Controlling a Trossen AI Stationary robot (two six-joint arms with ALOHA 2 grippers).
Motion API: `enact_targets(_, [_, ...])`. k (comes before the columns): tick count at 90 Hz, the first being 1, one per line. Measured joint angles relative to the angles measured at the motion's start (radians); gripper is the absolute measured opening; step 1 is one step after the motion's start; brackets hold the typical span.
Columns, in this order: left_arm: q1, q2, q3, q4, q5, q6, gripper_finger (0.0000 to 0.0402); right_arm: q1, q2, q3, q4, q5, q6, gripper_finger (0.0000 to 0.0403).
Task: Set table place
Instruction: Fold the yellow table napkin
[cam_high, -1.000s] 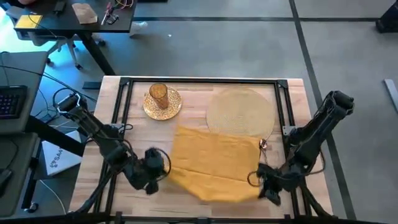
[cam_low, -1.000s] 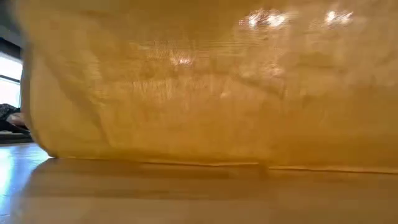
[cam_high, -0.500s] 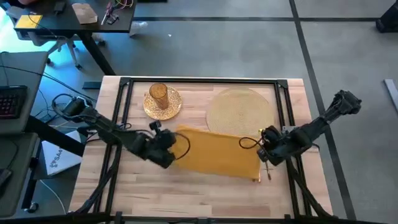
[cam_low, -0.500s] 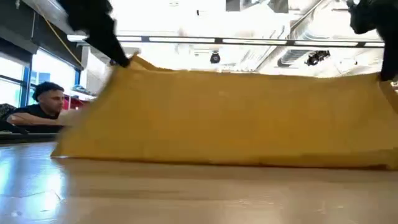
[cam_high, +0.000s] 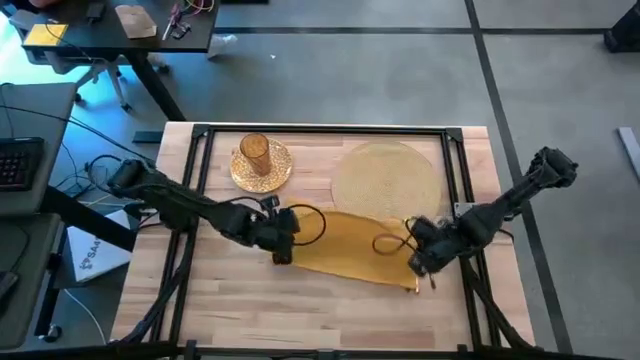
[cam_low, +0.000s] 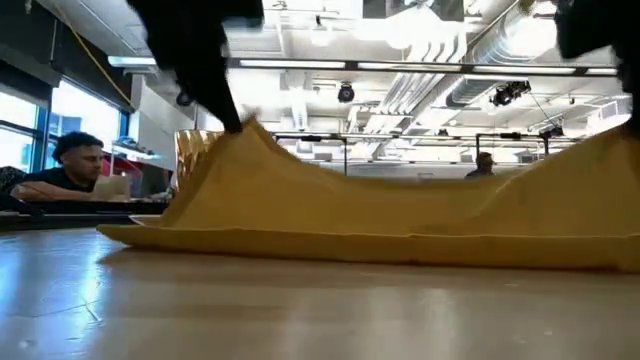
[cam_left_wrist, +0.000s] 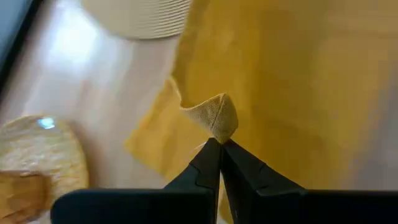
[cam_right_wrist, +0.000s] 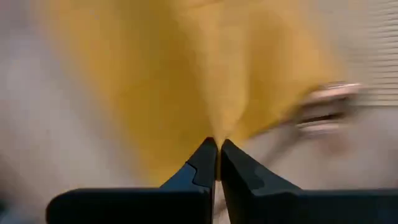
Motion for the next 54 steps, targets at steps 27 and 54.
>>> enact_targets(27, [-0.12,-0.162,-0.013,-0.035,0.542,-0.133,0.0,0.217,0.019,0.001,0.532,-0.207,0.089,0.0])
enact_targets(54, [-0.047,-0.118,-0.058,-0.038,-0.001,-0.051,0.0,0.124,0.023,-0.001,-0.016,0.141,0.278,0.0])
